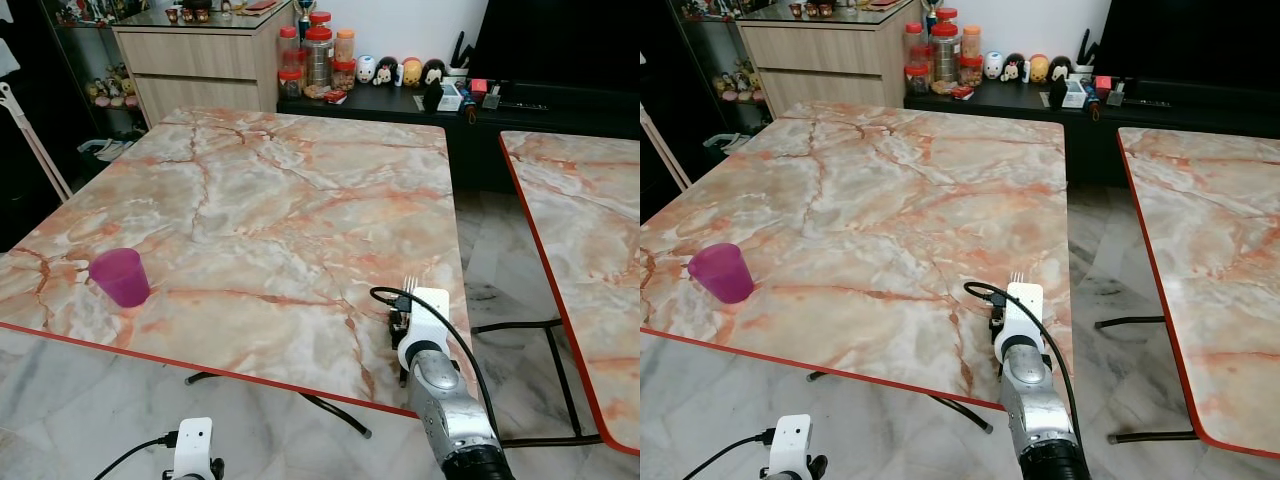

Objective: Setting the table

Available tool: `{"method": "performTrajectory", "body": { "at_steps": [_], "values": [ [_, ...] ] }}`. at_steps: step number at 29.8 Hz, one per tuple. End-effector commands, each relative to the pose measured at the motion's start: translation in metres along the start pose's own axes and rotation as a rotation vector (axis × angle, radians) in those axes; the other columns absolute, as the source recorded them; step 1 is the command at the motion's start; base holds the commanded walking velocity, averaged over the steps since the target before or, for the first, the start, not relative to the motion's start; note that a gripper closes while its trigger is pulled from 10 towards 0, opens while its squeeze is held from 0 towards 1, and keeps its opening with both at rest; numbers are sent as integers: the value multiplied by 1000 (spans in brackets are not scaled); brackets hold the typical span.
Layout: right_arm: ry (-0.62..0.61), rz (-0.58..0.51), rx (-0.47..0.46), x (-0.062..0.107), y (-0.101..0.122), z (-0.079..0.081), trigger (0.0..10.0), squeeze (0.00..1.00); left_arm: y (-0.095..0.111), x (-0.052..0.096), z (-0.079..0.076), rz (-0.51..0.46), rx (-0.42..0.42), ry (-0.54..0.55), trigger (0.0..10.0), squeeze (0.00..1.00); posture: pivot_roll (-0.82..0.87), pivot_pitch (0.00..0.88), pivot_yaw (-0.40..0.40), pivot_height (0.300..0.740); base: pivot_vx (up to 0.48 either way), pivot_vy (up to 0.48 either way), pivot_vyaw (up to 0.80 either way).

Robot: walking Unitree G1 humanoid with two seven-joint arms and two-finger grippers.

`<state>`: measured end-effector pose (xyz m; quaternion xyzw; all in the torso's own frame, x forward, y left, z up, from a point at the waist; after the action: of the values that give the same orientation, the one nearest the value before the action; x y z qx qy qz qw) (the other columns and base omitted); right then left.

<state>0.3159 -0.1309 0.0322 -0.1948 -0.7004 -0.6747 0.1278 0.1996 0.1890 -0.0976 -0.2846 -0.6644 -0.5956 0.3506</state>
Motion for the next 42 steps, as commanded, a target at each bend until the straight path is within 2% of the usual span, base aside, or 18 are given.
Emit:
{"method": "performTrajectory", "body": {
  "at_steps": [1,18,22,30,36,37,38,39,41,42],
  "values": [
    [-15,72,15,0,-15,-3,0,0,-7,1,0,24,17,0,10000,0,-59,0,-16,740,0,0,0],
    [4,72,19,-1,-12,-2,0,0,-7,1,-3,25,35,-2,10000,0,-60,0,-24,740,0,0,0],
    [10,71,18,0,-12,0,0,0,-8,1,-2,28,65,4,10000,0,-60,0,-23,740,0,0,0],
    [7,66,15,-1,-10,-1,0,0,-6,1,1,26,59,8,10000,0,-60,0,-20,740,0,0,0],
    [7,33,9,-2,-5,0,0,0,-4,0,1,18,57,13,10000,0,-60,0,-19,740,0,0,0],
    [15,-32,-1,-1,5,1,0,0,-3,0,1,12,56,19,10000,0,-60,0,-18,740,0,0,0],
    [15,-32,-1,-1,5,1,0,0,-3,0,1,12,56,19,10000,0,-60,0,-18,740,0,0,0],
    [30,-114,24,0,18,4,10000,0,-1,0,2,4,60,26,10000,0,-61,0,-18,740,0,0,0],
    [33,-136,34,1,22,5,10000,0,-1,0,2,2,61,27,10000,0,-61,0,-18,740,0,0,0],
    [35,-194,12,3,33,6,10000,0,0,0,2,1,65,30,10000,0,-61,0,-17,740,0,0,0]
  ]
}}
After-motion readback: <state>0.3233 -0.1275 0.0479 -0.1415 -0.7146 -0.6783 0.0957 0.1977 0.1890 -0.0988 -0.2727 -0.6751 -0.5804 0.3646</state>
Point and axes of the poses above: a point about 5 cm out from each wrist's last joint towards the gripper, its own x axis pointing back from the gripper into the wrist, its own y axis along the axis of the wrist's last joint, z = x × y, the point moved 2 cm from there along -x, pointing out of the wrist towards the gripper, and after that the axes turned 3 degrees about x, right-handed, at the moved point
